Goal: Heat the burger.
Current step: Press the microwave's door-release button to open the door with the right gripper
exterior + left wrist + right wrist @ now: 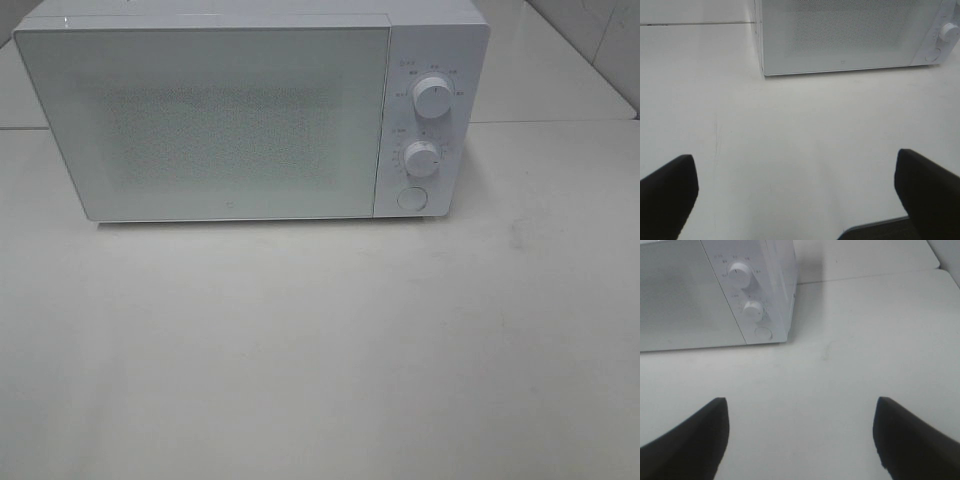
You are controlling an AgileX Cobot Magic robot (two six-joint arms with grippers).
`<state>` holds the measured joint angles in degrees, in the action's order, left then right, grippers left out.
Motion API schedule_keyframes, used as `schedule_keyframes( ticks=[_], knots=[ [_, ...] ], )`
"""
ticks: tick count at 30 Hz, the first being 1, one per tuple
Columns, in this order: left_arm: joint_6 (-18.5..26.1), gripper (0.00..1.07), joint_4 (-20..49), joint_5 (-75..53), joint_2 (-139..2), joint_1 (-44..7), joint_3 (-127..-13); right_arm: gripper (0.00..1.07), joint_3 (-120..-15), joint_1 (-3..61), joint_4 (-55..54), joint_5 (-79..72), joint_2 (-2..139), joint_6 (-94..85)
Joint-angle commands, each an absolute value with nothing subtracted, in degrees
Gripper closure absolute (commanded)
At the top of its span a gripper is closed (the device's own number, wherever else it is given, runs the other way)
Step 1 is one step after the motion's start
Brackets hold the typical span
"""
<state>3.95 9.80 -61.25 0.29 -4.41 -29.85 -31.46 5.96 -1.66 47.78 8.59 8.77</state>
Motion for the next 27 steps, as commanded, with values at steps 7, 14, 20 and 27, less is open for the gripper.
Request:
schedule_keyframes(
  ticks=[7, 14, 20, 27],
  knots=[
    [3.72, 0.06, 10.26, -60.79, 1.15, -4.30, -29.79, 0.31, -31.86, 5.56, -1.49, 32.54, 18.05, 6.42],
    [3.72, 0.06, 10.26, -60.79, 1.15, -4.30, -29.79, 0.31, -31.86, 5.56, -1.49, 23.43, 28.65, 6.25],
    [3.72, 0.06, 10.26, -60.79, 1.15, -4.30, -29.79, 0.31, -31.86, 5.56, -1.49, 15.99, 37.53, 6.25],
    [3.72, 0.06, 10.26, -60.79, 1.15, -4.30, -29.79, 0.31, -30.25, 5.56, -1.09, 6.25, 43.95, 6.25]
  ],
)
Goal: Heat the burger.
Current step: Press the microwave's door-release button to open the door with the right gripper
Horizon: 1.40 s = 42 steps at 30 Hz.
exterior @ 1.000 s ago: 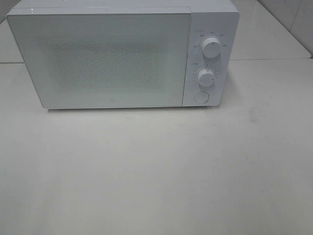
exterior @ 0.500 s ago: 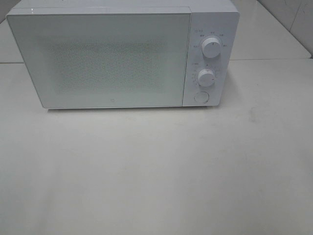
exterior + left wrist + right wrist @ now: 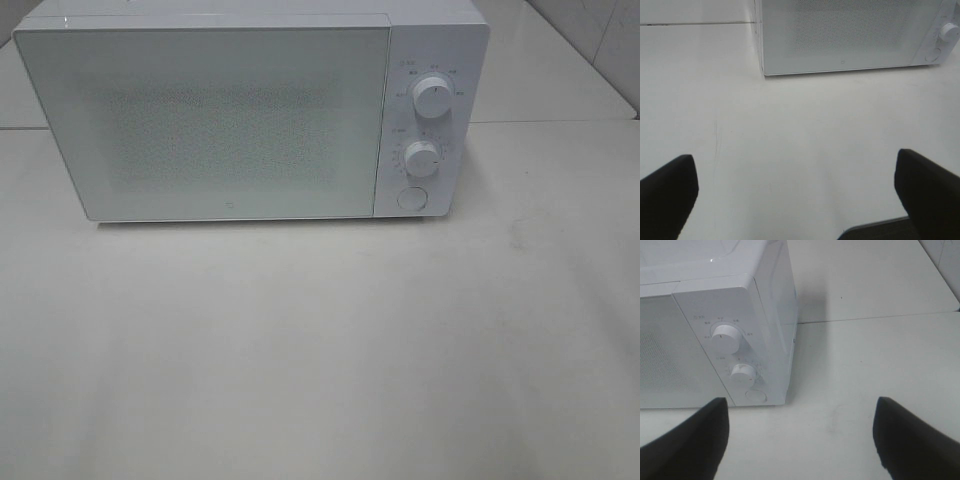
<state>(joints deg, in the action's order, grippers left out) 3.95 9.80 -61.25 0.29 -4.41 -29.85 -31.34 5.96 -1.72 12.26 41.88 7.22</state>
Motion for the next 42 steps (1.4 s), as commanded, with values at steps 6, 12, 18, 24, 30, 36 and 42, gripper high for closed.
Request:
schedule_keyframes(
  ticks=[6, 12, 18, 24, 30, 36, 42],
  knots=[
    [3.72, 0.06, 10.26, -60.79, 1.15, -4.30, -29.79, 0.31, -24.75, 5.56, -1.32, -5.84, 48.70, 6.25],
    [3.72, 0.06, 10.26, -60.79, 1.15, -4.30, -29.79, 0.31, -20.28, 5.56, -1.38, -18.85, 55.12, 6.93],
    [3.72, 0.06, 10.26, -60.79, 1.15, -4.30, -29.79, 0.31, -17.53, 5.56, -1.66, -28.82, 61.02, 6.02],
    [3.72, 0.06, 10.26, -60.79, 1.15, -4.30, -29.79, 0.31, -15.36, 5.67, -2.98, -39.13, 66.35, 2.46],
    [3.72, 0.06, 10.26, -60.79, 1.15, -4.30, -29.79, 0.31, -12.95, 8.19, -9.97, -49.79, 73.63, -3.84],
    [3.72, 0.06, 10.26, -60.79, 1.15, -4.30, -29.79, 0.31, -12.89, 18.85, -20.74, -57.98, 81.42, -10.20],
    [3.72, 0.06, 10.26, -60.79, 1.15, -4.30, -29.79, 0.31, -13.01, 27.79, -28.88, -64.11, 86.34, -11.57]
  ],
)
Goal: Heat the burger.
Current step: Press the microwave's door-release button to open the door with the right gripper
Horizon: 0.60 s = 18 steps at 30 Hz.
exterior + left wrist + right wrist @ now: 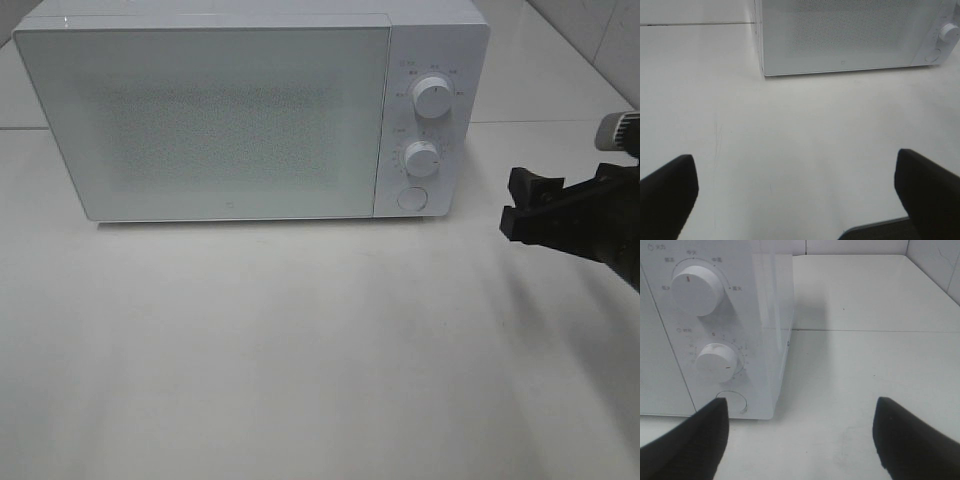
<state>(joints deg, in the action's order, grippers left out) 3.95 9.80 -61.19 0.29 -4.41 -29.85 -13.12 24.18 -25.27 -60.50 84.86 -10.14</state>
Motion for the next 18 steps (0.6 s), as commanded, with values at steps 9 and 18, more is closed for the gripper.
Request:
schedule_keyframes(
  ticks=[9, 18],
  knots=[
    [3.72, 0.06, 10.26, -60.79, 1.15, -4.30, -29.79, 0.31, -15.70, 39.30, -39.65, -67.72, 93.16, -13.75],
    [3.72, 0.06, 10.26, -60.79, 1.15, -4.30, -29.79, 0.31, -19.08, 43.66, -43.54, -67.49, 96.94, -14.61]
  ],
)
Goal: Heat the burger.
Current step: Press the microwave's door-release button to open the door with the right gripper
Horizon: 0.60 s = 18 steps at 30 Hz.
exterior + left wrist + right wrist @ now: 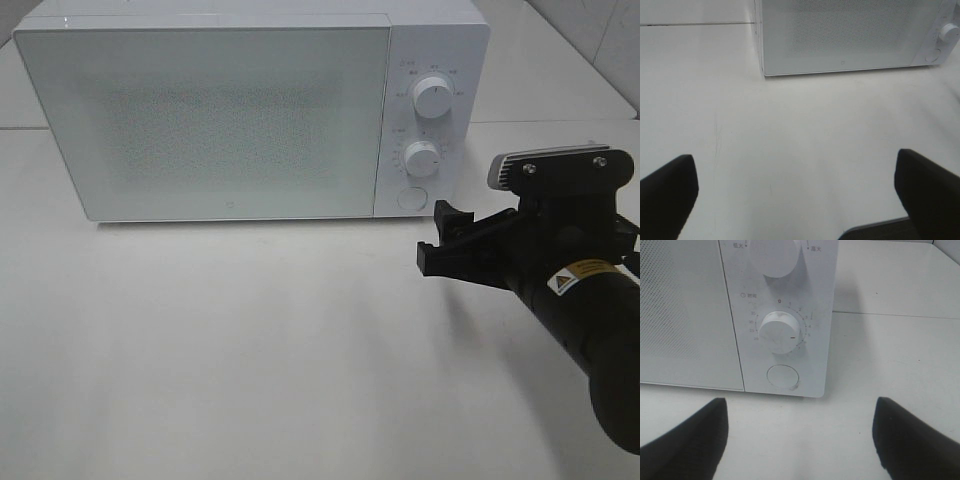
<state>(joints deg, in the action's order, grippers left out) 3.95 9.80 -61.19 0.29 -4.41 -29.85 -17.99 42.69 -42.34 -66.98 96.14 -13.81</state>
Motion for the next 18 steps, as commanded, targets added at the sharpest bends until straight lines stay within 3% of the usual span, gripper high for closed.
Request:
schedule_keyframes(
  ticks=[1, 13, 18],
  knots=[
    [3.72, 0.06, 10.26, -60.79, 1.15, -4.30, -29.79, 0.31, -19.37, 43.95, -43.89, -67.49, 97.40, -14.61],
    [3.72, 0.06, 10.31, -60.79, 1.15, -4.30, -29.79, 0.36, -21.20, 44.58, -44.98, -65.37, 98.20, -10.49],
    [3.72, 0.06, 10.31, -60.79, 1.15, -4.30, -29.79, 0.51, -21.20, 44.58, -44.98, -65.37, 98.20, 9.00]
  ],
)
